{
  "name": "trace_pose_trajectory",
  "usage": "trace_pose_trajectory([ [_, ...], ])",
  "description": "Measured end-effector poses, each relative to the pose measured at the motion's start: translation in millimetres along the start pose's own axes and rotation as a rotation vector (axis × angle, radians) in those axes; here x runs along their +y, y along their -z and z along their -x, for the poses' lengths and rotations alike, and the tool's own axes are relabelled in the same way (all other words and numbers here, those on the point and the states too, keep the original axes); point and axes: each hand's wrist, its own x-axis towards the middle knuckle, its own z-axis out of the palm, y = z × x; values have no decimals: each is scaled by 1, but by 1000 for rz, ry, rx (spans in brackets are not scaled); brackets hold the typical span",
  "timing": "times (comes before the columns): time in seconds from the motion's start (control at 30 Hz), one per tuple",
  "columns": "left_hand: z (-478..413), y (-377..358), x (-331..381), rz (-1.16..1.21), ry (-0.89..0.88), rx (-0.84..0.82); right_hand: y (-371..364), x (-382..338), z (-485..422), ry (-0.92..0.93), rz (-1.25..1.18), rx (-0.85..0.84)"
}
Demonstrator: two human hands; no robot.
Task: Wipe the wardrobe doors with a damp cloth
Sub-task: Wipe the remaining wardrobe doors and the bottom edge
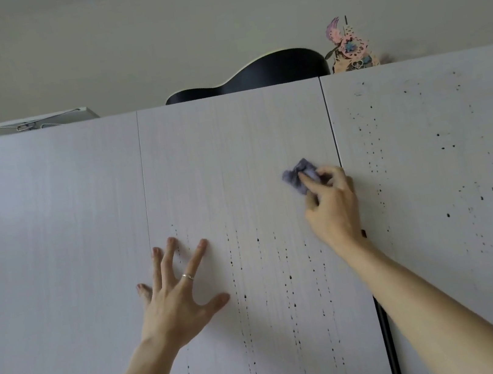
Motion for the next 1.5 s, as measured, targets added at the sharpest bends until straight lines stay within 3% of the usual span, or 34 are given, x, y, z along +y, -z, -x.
trace_pose_trajectory([
  [0.2, 1, 3, 1, 18, 1, -27, -15, -5, 75, 585, -28, -460],
  [0.27, 1, 2, 0, 21, 6, -30, -14, -5, 41, 554, 8, -431],
  [0.43, 0, 0, -1, 25, -4, -13, -17, -8, -23, 44, -31, 42],
  [0.5, -1, 0, -2, 14, -9, -15, -30, -19, 8, 112, 35, 50],
  [0.63, -1, -2, -3, -8, -9, -1, -44, -31, 85, 581, 53, -184],
  [0.7, -1, -2, -5, -33, -12, 5, -44, -33, 73, 690, 62, -249],
  [0.77, -1, -2, -2, -52, -16, 11, -44, -33, 46, 636, 84, -183],
  [0.9, 1, -4, -9, 81, -98, 85, -60, -55, 23, 157, 10, 7],
  [0.97, 8, -6, -19, 265, -118, 216, -71, -69, 52, 232, 11, -27],
  [1.07, 16, -5, -37, 636, -21, 342, -77, -75, 102, 510, 37, -176],
  [1.17, 14, 6, -57, 745, 63, 387, -80, -82, 96, 514, 51, -216],
  [1.23, 10, 13, -72, 702, 64, 379, -84, -95, 72, 448, 83, -185],
  [1.37, 6, 14, -100, 451, -35, 346, -101, -128, 36, 124, 34, -56],
  [1.43, 6, 5, -122, 157, -169, 359, -117, -145, 52, 221, 39, -103],
  [1.5, 6, -7, -140, -18, -259, 332, -127, -151, 80, 455, 57, -206],
])
